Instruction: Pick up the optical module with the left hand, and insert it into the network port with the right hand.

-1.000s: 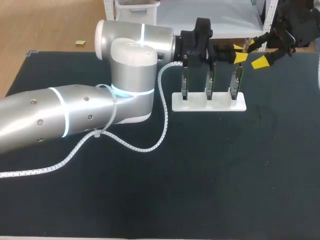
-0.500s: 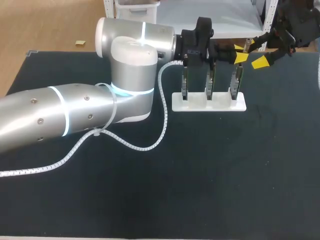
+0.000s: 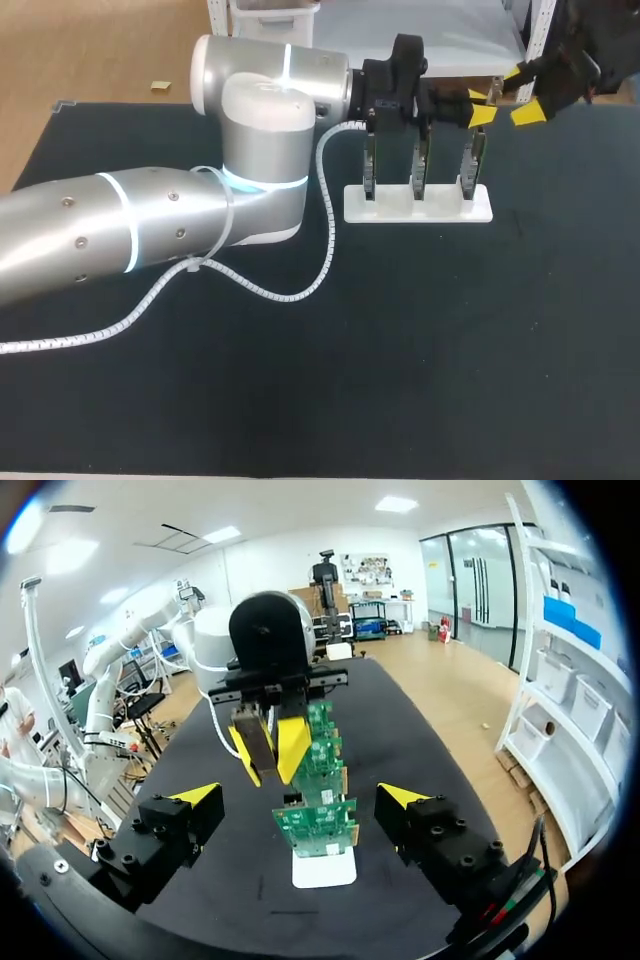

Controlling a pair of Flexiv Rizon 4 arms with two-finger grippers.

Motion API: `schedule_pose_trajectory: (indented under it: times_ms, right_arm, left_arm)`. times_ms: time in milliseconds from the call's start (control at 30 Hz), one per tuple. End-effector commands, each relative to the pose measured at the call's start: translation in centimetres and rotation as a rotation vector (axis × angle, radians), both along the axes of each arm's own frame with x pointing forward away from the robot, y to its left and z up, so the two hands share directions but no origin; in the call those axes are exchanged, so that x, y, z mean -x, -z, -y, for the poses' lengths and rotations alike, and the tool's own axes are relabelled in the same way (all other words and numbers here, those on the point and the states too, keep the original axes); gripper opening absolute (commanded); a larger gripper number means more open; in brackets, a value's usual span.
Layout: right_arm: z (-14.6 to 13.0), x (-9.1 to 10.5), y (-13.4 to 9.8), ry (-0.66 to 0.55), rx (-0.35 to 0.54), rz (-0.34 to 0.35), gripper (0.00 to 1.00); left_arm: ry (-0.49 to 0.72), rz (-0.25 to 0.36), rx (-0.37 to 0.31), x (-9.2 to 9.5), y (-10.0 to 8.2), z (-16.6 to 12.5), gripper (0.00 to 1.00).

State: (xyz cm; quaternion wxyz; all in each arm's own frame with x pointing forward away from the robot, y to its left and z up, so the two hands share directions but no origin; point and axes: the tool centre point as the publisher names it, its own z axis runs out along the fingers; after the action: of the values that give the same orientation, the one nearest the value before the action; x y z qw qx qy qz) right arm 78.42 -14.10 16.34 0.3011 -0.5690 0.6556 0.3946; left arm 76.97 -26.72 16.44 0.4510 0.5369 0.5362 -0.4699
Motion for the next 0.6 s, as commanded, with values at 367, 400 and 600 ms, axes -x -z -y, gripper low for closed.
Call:
schedule_pose_trajectory:
  times_ms: [367, 400, 600]
  right_arm:
    - [-0.9, 1.3, -2.9, 0.002, -0.015, 0.098, 1.00]
    - [-1.1, 1.4, -3.0, -0.002, -0.018, 0.100, 1.00]
    - [-1.7, 1.8, -3.2, -0.013, -0.028, 0.089, 1.00]
  left_arm:
    - [0.004, -0.001, -0.002, -0.2, 0.0, 0.1, 0.00]
    - [0.004, -0.001, -0.002, -0.2, 0.0, 0.1, 0.00]
    - [0.004, -0.001, -0.002, -0.2, 0.0, 0.1, 0.00]
